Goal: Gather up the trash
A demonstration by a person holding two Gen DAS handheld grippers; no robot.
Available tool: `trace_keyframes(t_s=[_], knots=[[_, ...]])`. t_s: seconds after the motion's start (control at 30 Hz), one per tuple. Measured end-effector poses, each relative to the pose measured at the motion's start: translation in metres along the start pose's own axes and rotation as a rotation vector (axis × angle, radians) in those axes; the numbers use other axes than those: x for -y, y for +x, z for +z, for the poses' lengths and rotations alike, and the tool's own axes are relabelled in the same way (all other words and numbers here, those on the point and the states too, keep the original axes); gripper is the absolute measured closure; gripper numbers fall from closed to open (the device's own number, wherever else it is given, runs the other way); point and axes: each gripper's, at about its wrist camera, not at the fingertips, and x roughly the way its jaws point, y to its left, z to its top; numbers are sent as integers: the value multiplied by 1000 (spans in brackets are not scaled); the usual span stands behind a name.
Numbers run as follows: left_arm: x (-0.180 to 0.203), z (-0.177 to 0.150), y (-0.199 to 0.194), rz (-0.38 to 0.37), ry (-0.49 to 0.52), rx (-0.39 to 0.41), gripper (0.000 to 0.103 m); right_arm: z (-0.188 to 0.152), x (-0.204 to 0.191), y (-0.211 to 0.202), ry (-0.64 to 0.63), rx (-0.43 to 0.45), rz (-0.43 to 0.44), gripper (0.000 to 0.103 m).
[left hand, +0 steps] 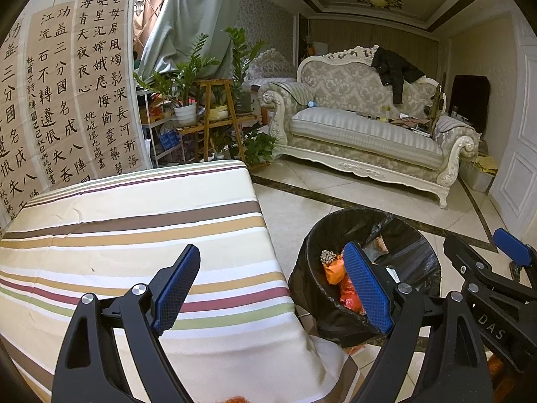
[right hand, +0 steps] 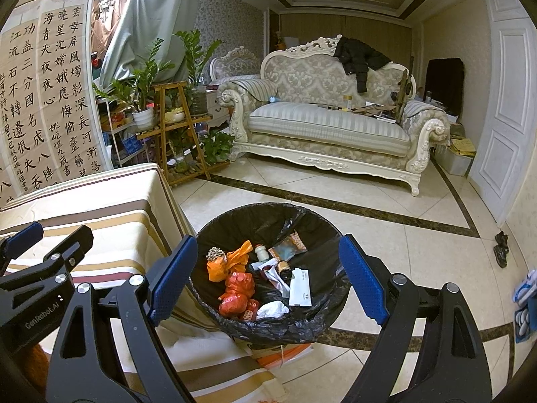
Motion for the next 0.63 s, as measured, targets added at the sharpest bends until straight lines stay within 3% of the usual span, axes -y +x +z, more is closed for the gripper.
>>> trace_keyframes(t_s=[0.33, 0.63], knots=[[-1, 2, 0, -4, -5, 22, 18, 0, -2, -2, -2, -6, 3, 19], [-26, 6, 12, 21, -33, -24, 18, 4, -26, 11, -31, -32, 40, 19]])
